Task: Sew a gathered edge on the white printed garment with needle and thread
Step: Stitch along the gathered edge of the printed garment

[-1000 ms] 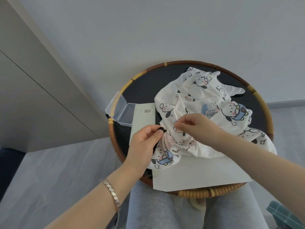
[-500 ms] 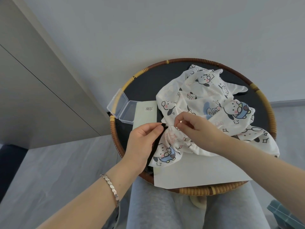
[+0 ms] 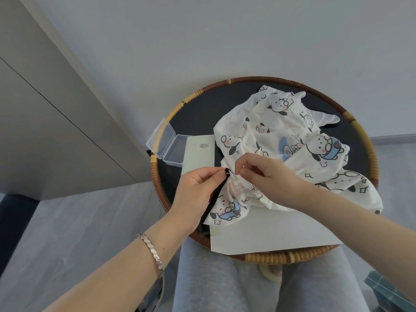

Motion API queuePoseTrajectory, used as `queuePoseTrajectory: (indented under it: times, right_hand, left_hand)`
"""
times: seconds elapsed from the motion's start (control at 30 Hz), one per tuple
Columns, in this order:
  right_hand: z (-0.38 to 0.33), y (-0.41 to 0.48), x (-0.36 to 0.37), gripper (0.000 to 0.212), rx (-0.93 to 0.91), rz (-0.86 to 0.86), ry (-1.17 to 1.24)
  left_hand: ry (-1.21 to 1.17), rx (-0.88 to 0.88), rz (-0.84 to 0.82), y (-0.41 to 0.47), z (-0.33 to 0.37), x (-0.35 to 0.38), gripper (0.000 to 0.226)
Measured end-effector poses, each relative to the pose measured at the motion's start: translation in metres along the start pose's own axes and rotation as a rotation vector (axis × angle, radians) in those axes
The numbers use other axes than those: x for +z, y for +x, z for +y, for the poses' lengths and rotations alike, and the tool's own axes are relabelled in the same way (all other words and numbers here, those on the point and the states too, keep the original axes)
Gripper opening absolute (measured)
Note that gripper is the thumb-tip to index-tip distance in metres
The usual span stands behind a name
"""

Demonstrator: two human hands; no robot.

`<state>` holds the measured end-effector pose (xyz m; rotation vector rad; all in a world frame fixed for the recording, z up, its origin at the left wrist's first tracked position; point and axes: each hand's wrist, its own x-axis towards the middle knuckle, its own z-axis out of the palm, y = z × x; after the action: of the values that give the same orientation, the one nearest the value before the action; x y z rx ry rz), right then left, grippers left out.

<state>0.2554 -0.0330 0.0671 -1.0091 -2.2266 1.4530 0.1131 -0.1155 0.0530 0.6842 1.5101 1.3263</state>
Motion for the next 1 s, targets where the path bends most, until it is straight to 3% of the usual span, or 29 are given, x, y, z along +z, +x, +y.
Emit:
queuePoseTrajectory:
  times: [0.4,0.6,0.8,1.0]
  right_hand:
    - [0.0,-0.002,0.009,0.029,-0.022,0.001,0.07]
    - [0.0,-0.001,0.008,0.026,0.096,0.022,0.371]
    - [0.004,-0.002,0.006,0.024,0.147,-0.015,0.455]
    - [0.003,-0.002,0.008,0.025,0.148,-0.033,0.487]
  left_hand:
    - [0.014,0.019,-0.039,0.001,0.0,0.001,0.023]
    - [-0.048,0.051,-0.078,-0.002,0.005,0.0,0.023]
    - [0.128,0.143,-0.076,-0.003,0.009,0.0,0.026]
    - [0.139,0.072,-0.094,0.001,0.009,-0.001,0.02]
